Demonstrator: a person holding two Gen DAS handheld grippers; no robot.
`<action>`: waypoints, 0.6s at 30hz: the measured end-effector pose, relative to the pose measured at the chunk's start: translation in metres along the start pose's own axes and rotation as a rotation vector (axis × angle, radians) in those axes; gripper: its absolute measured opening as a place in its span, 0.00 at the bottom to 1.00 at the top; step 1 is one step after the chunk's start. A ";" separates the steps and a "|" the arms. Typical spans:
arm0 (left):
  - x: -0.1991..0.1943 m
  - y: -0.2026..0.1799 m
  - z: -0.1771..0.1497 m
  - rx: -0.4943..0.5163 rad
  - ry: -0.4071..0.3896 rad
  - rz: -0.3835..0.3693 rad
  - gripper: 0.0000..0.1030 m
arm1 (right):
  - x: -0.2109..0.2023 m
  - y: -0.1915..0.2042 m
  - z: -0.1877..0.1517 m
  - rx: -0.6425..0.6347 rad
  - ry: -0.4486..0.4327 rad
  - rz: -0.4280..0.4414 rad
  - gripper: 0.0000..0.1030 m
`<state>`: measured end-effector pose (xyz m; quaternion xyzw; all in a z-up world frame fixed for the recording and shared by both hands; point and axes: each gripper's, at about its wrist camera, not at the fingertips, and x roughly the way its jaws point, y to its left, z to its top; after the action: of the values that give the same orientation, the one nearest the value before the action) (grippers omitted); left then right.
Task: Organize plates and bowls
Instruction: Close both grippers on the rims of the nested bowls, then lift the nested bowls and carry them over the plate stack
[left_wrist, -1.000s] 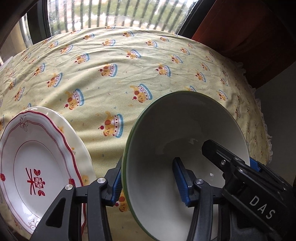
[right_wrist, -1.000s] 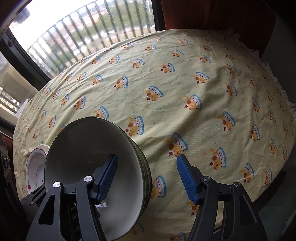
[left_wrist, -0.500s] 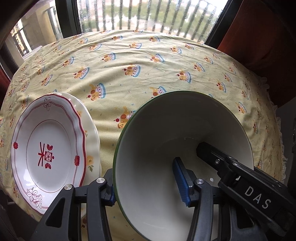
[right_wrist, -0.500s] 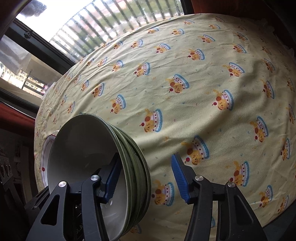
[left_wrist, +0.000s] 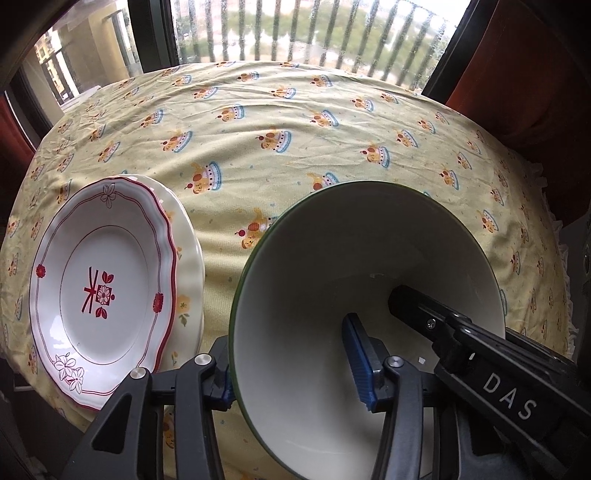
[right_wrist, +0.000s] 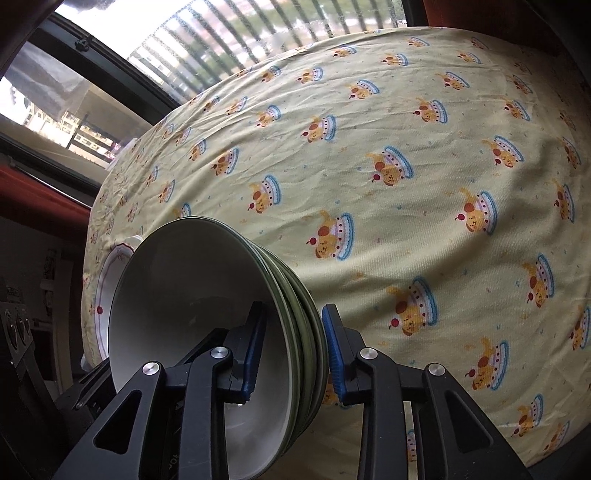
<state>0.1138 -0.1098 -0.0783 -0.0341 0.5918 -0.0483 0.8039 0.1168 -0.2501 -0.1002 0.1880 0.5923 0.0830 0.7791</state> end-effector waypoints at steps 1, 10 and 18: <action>-0.001 0.000 0.000 -0.002 0.001 -0.002 0.45 | 0.000 0.001 0.000 -0.001 0.000 -0.007 0.34; -0.003 -0.001 -0.005 -0.015 0.031 -0.015 0.44 | -0.005 -0.003 -0.005 0.016 0.016 -0.044 0.35; -0.008 0.000 -0.006 -0.001 0.033 -0.017 0.42 | -0.009 -0.001 -0.008 0.049 0.028 -0.062 0.35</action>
<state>0.1054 -0.1085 -0.0722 -0.0388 0.6048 -0.0552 0.7935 0.1063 -0.2524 -0.0940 0.1873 0.6106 0.0471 0.7680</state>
